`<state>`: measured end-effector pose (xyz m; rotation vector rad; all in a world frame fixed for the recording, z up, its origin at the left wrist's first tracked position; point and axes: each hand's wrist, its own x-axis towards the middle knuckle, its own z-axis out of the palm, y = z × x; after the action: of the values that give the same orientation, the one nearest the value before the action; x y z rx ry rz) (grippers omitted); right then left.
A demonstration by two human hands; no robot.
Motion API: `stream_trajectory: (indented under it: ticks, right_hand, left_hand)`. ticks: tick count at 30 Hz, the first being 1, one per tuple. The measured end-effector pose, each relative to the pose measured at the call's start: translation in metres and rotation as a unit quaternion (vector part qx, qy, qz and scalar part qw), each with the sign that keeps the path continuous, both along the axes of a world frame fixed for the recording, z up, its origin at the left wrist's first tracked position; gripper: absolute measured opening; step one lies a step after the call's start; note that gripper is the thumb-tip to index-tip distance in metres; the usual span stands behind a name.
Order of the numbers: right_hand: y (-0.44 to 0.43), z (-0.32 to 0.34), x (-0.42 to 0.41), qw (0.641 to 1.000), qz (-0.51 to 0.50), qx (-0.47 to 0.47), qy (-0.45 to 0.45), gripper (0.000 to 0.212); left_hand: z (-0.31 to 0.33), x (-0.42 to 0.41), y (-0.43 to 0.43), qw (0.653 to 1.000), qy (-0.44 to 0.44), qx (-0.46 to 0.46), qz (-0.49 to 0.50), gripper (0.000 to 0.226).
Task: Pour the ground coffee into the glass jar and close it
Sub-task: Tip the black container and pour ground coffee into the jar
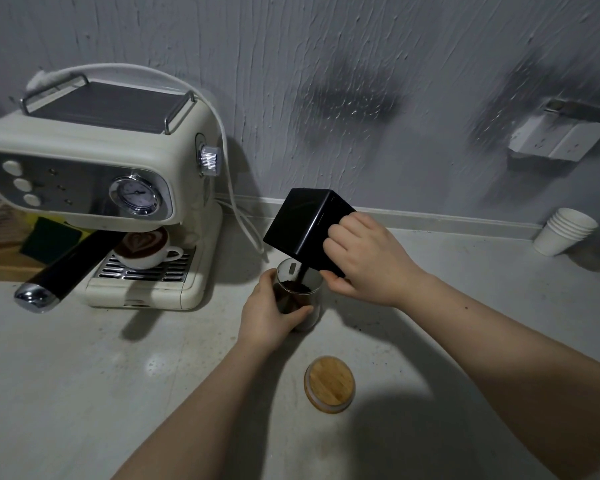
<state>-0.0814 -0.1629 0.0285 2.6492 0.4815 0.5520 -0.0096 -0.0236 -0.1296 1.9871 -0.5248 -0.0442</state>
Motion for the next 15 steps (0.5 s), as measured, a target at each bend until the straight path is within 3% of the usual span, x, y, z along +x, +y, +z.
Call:
stream_trajectory:
  ticks: [15]
  right_hand:
    - [-0.0075, 0.0048, 0.0016, 0.998, 0.039, -0.033, -0.026, 0.018]
  left_hand:
    - [0.0005, -0.0007, 0.0004, 1.000, 0.005, -0.004, -0.003, 0.085]
